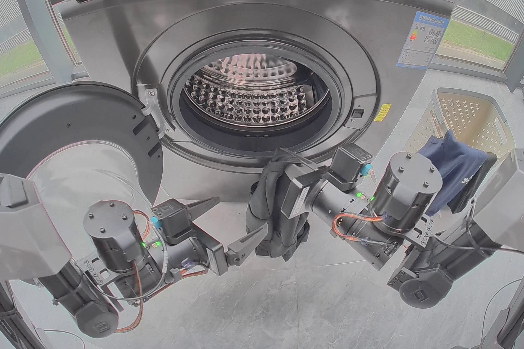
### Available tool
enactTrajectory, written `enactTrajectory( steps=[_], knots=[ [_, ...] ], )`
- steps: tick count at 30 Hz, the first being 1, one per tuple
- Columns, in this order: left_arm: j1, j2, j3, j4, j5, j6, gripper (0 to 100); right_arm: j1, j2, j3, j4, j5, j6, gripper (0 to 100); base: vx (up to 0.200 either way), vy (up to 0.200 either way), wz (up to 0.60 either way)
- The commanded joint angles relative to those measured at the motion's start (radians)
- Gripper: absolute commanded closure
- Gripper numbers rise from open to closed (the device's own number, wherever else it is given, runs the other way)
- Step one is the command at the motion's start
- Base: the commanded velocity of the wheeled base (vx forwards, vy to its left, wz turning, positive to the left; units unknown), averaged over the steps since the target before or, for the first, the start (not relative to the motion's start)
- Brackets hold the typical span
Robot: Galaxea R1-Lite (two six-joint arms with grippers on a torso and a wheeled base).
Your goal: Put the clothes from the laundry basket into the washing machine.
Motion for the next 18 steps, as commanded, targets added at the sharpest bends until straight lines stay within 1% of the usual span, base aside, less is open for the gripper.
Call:
enactTrajectory(
  steps=[1,9,12,13,14,18],
  knots=[
    [-0.008,0.090,-0.054,-0.002,-0.004,0.001,0,0.010,0.000,-0.001,0.002,0.000,0.000,100,0.000,0.000,0.00],
    [0.006,0.159,-0.168,-0.002,0.000,0.002,0,0.011,0.002,0.004,-0.001,0.000,0.000,100,0.000,0.000,0.00],
    [0.021,0.176,-0.210,-0.002,0.005,0.002,0,0.011,0.002,0.005,-0.001,-0.002,0.000,100,0.000,0.000,0.00],
    [0.026,0.181,-0.233,-0.002,0.005,-0.005,0,0.011,0.002,0.005,-0.001,-0.002,0.000,100,0.000,0.000,0.00],
    [0.027,0.187,-0.241,0.000,0.006,-0.005,0,0.011,0.002,0.005,-0.001,0.000,0.000,100,0.000,0.000,0.00],
    [0.045,0.210,-0.256,-0.002,0.011,0.004,0,0.011,0.002,0.007,-0.001,-0.002,0.000,100,0.000,0.000,0.00]
  ],
)
